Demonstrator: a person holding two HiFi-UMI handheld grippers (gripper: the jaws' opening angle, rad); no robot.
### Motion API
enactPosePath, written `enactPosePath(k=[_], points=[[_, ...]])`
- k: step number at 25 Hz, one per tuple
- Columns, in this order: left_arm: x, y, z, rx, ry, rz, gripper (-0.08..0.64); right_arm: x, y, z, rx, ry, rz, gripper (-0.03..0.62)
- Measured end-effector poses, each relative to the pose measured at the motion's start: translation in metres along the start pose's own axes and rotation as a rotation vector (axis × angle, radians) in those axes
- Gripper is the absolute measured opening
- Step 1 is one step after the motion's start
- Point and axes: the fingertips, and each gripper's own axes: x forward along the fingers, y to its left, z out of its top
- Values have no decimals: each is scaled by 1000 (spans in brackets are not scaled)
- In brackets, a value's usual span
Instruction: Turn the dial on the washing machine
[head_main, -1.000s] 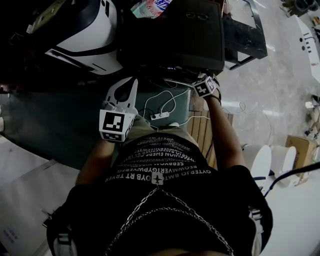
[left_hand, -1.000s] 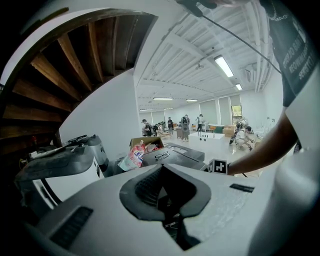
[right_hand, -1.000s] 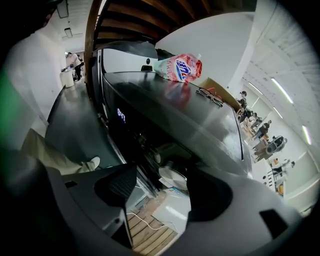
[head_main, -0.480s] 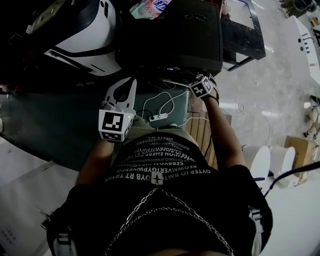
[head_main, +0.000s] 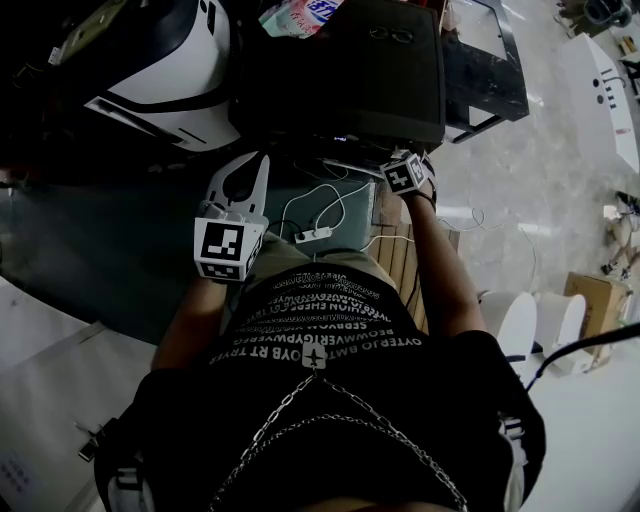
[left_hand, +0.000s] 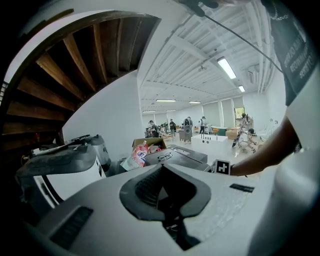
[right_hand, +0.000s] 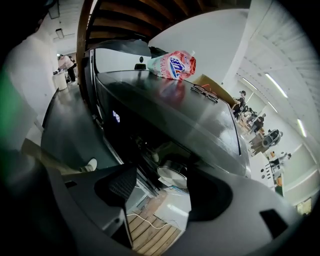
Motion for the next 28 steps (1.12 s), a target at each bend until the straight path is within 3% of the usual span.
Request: enactPosePath(k=[6,14,23,28], points=[[-10,6,-9,-22,7,25,6,2,-7,-8,95,11,15,321],[-25,10,-4,-29,-23,52,6,-5,11,-3,-17,-24,19,321],[-42,5,-17,-37,29,58,6,2,-1,-16,28,38,15,324],[-44,7,-12,-22,55,50,6,-16,-15,5,115,-92,-5,324]])
